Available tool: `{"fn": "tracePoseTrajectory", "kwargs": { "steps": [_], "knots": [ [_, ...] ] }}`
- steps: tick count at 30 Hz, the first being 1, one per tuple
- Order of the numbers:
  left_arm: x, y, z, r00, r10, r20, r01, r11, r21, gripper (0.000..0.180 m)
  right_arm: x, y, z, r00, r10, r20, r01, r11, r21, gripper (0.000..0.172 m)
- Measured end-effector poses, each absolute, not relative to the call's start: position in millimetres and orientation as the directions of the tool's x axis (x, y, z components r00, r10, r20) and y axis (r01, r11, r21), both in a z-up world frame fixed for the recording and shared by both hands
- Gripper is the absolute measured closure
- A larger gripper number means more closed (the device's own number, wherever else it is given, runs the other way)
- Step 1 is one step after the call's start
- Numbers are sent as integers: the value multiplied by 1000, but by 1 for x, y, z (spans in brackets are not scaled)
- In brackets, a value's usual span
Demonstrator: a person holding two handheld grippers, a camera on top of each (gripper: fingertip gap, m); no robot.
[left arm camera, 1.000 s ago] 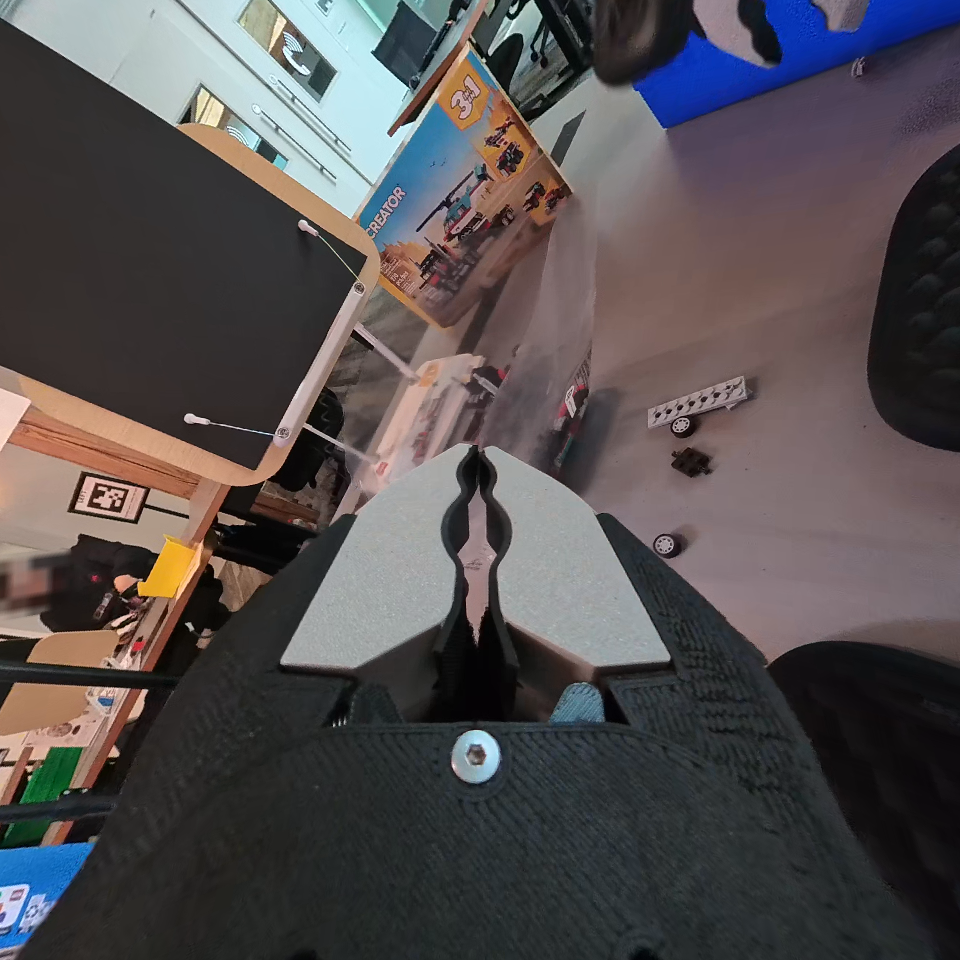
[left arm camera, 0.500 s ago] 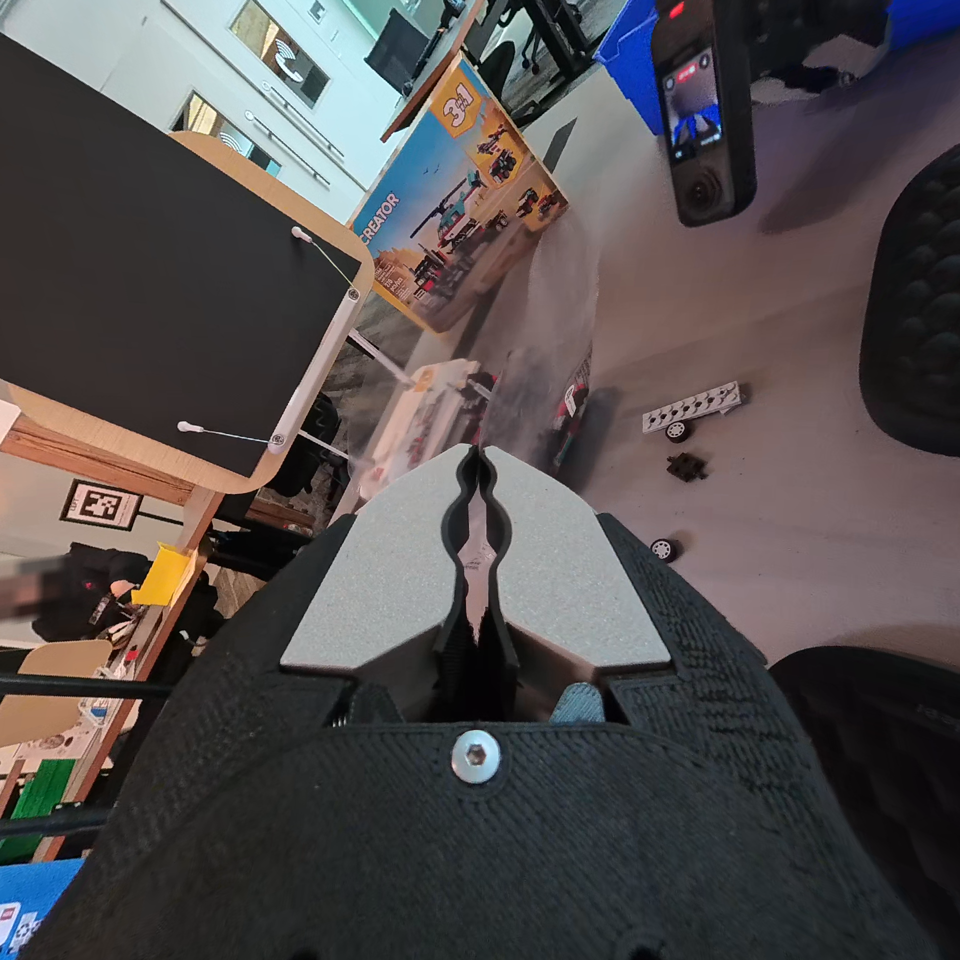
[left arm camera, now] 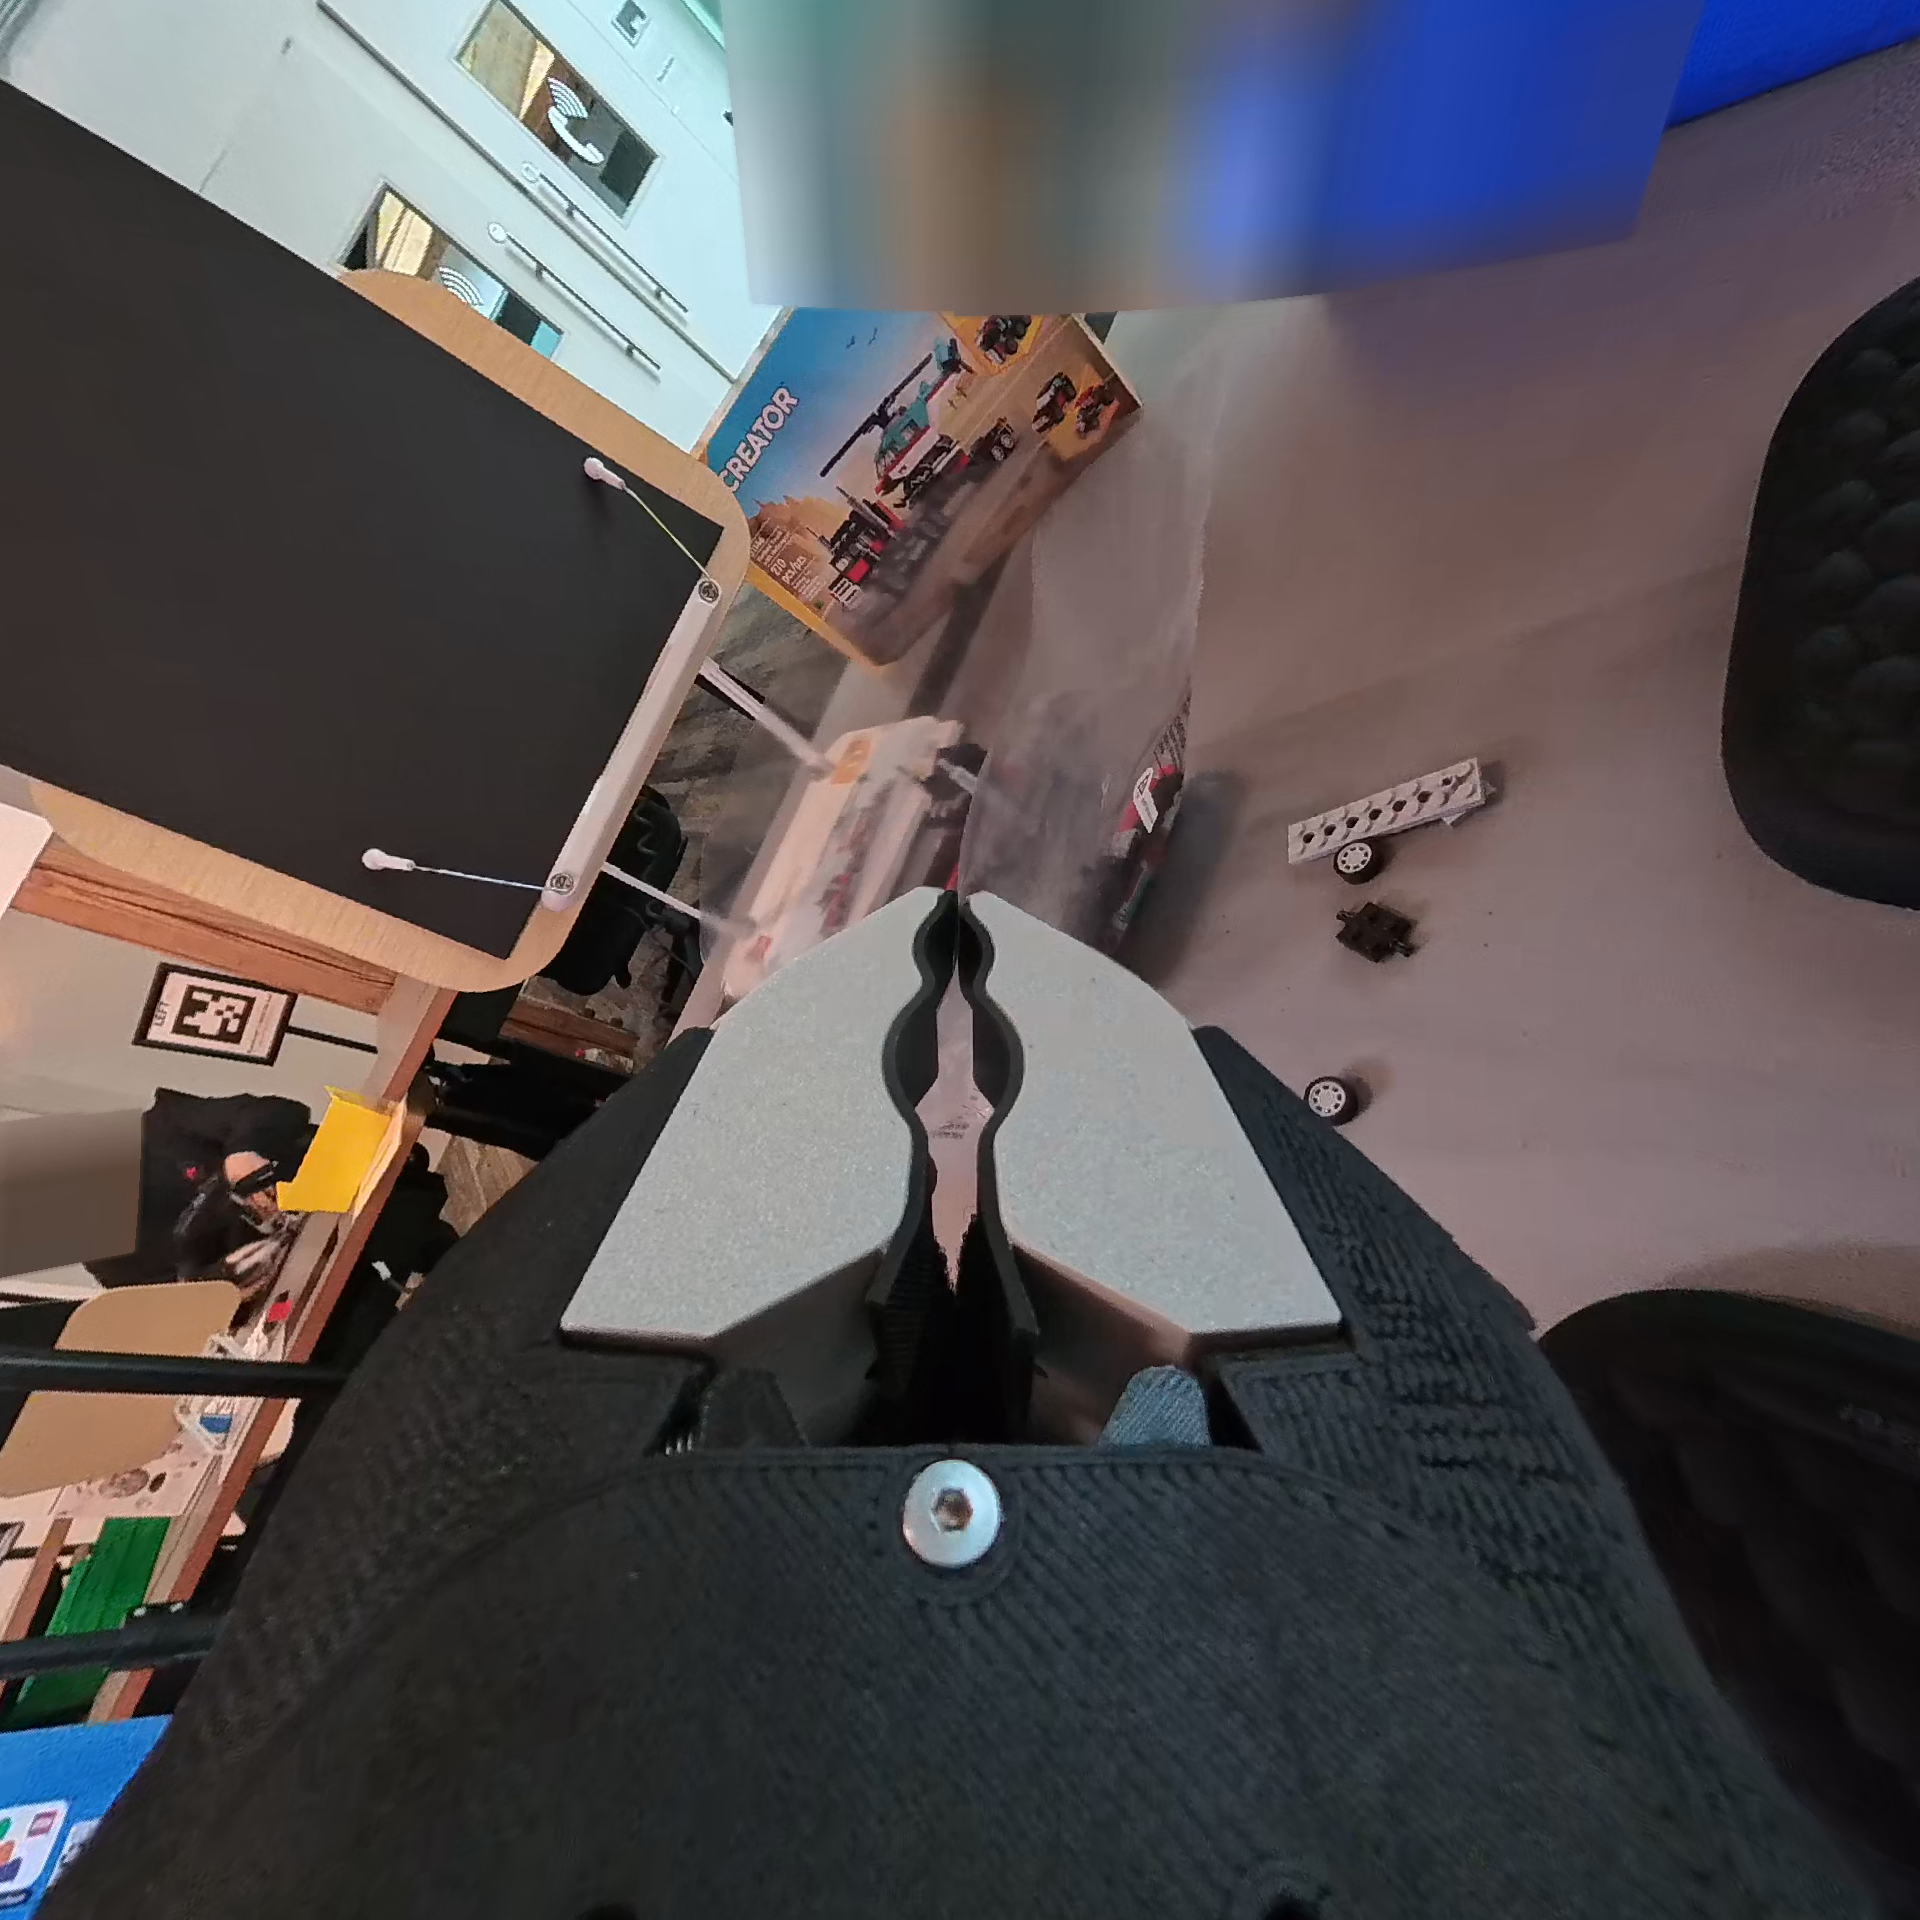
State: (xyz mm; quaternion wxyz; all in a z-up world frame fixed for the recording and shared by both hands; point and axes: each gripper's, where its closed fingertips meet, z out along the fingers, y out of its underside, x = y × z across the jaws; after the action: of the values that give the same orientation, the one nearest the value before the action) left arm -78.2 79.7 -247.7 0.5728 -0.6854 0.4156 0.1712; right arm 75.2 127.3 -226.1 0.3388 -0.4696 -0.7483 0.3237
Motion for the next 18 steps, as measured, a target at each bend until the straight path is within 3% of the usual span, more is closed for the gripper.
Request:
{"fn": "tracePoseTrajectory", "kwargs": {
  "steps": [2, 5, 9, 12, 14, 18],
  "knots": [
    [-77, 81, -248, 596, -376, -709, -764, 3, -645, 180, 49, 83, -191, -359, 896, 263, 261, 367, -893, 166],
    [-73, 81, -250, 587, -385, -712, -770, 4, -638, 180, 12, 51, -185, -336, 890, 308, 191, 385, -903, 166],
    [-67, 80, -251, 561, -392, -729, -790, 10, -613, 180, -34, 66, -210, -253, 918, 304, 322, 376, -869, 165],
    [-65, 79, -251, 551, -393, -736, -797, 13, -603, 180, -52, 91, -234, -196, 903, 382, 472, 428, -771, 165],
    [-64, 78, -250, 552, -394, -735, -796, 14, -605, 180, -56, 107, -243, -152, 880, 450, 552, 454, -700, 155],
    [-64, 77, -250, 562, -396, -726, -786, 18, -619, 180, -56, 104, -239, -152, 892, 426, 530, 437, -727, 149]
  ]
}}
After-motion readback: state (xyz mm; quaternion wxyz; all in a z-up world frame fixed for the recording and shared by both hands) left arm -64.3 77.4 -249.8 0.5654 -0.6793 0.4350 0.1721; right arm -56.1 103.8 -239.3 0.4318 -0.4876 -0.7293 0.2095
